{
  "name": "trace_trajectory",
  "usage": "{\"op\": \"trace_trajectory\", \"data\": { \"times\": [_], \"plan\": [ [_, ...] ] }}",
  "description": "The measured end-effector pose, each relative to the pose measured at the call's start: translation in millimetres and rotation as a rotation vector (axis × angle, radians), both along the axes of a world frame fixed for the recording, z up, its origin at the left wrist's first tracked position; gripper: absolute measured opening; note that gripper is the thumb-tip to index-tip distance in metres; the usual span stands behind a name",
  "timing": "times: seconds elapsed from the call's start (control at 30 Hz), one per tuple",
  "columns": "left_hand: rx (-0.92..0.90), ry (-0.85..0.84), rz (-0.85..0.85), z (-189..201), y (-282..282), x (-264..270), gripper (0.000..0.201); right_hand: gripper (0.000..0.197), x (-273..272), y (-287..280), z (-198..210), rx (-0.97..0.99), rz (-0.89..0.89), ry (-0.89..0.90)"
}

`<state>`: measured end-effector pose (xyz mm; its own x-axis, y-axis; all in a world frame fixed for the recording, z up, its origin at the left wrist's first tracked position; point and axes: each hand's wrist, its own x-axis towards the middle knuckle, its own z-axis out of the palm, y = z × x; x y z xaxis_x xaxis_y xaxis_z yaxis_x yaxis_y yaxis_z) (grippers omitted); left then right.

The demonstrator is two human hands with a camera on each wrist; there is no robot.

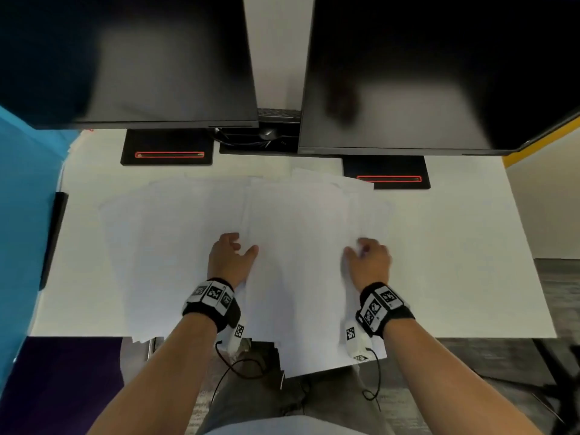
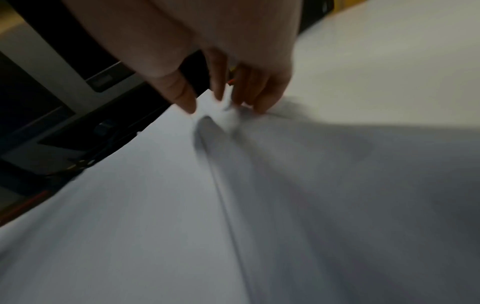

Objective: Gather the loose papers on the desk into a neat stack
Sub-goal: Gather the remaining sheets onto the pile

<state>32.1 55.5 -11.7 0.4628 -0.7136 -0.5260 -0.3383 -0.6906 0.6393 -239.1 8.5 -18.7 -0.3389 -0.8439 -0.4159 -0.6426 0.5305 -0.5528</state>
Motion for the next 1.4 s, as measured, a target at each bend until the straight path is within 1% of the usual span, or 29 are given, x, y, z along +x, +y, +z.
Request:
{"op": "trace_trajectory", "data": {
  "times": [0.03, 0.07, 0.1, 0.13, 0.2, 0.27, 0.3, 0.37, 0.43, 0.5, 0.6, 0.67, 0.7, 0.73, 0.77, 0.83, 0.9, 0.97, 1.0, 1.03, 1.07, 1.13, 1.2, 1.3, 1.4],
  "plan": [
    [0.022, -0.042, -0.010, -3, -2, -2, 0.064, 0.061, -4, -6, 0, 0.021, -0.051, 0.110],
    [0.043, -0.070, -0.026, -5, -5, -5, 0.067, 0.072, -6, -12, 5, 0.092, -0.117, 0.177],
    [0.059, -0.096, -0.056, -6, -8, -10, 0.067, 0.080, -5, -17, 6, 0.182, -0.174, 0.200],
    [0.063, -0.120, -0.097, -8, -10, -16, 0.064, 0.083, -2, -21, 6, 0.249, -0.192, 0.192],
    [0.049, -0.142, -0.181, -9, -12, -33, 0.056, 0.088, 11, -24, 7, 0.291, -0.101, 0.127],
    [0.035, -0.142, -0.217, -11, -12, -45, 0.051, 0.090, 21, -25, 6, 0.273, 0.014, 0.059],
    [0.038, -0.149, -0.219, -12, -11, -46, 0.051, 0.090, 22, -26, 6, 0.263, 0.033, 0.043],
    [0.040, -0.158, -0.211, -14, -8, -40, 0.057, 0.088, 17, -27, 7, 0.251, 0.000, 0.060],
    [0.034, -0.159, -0.203, -17, -4, -29, 0.063, 0.087, 7, -24, 8, 0.266, -0.072, 0.116],
    [0.014, -0.156, -0.241, -21, 3, -25, 0.060, 0.088, 1, -15, 7, 0.296, -0.093, 0.134],
    [-0.014, -0.132, -0.358, -27, 18, -34, 0.052, 0.095, 5, 2, 0, 0.305, 0.063, 0.061],
    [-0.032, -0.121, -0.413, -27, 26, -36, 0.048, 0.098, 7, 7, -2, 0.299, 0.103, 0.051],
    [-0.045, -0.124, -0.400, -24, 29, -30, 0.045, 0.097, 7, 8, -2, 0.287, 0.086, 0.051],
    [-0.064, -0.139, -0.352, -20, 30, -18, 0.045, 0.095, 7, 8, -2, 0.272, 0.051, 0.041],
    [-0.080, -0.168, -0.273, -15, 30, 1, 0.046, 0.094, 6, 8, -1, 0.257, 0.013, 0.023],
    [-0.073, -0.314, -0.057, -9, 30, 53, 0.053, 0.092, 2, 7, -2, 0.243, -0.045, -0.005],
    [0.063, -0.473, 0.168, -7, 36, 115, 0.070, 0.092, 1, 7, -2, 0.241, -0.071, -0.013],
    [0.276, -0.523, 0.359, -6, 45, 163, 0.091, 0.092, 1, 6, -3, 0.240, -0.086, -0.011],
    [0.365, -0.517, 0.409, -5, 49, 177, 0.102, 0.092, 1, 6, -4, 0.236, -0.091, -0.005],
    [0.421, -0.502, 0.428, -6, 52, 186, 0.109, 0.091, 2, 7, -4, 0.231, -0.093, 0.006],
    [0.439, -0.478, 0.429, -7, 53, 190, 0.114, 0.091, 4, 7, -4, 0.228, -0.092, 0.018],
    [0.378, -0.378, 0.438, -8, 50, 188, 0.116, 0.090, 8, 7, -5, 0.228, -0.086, 0.036],
    [0.267, -0.270, 0.420, -7, 45, 179, 0.106, 0.090, 9, 6, -6, 0.229, -0.084, 0.043],
    [0.137, -0.201, 0.265, -8, 37, 157, 0.081, 0.090, 9, 5, -6, 0.236, -0.085, 0.042],
    [0.050, -0.137, 0.158, -9, 31, 127, 0.069, 0.090, 8, 5, -7, 0.238, -0.078, 0.040]
  ]
}}
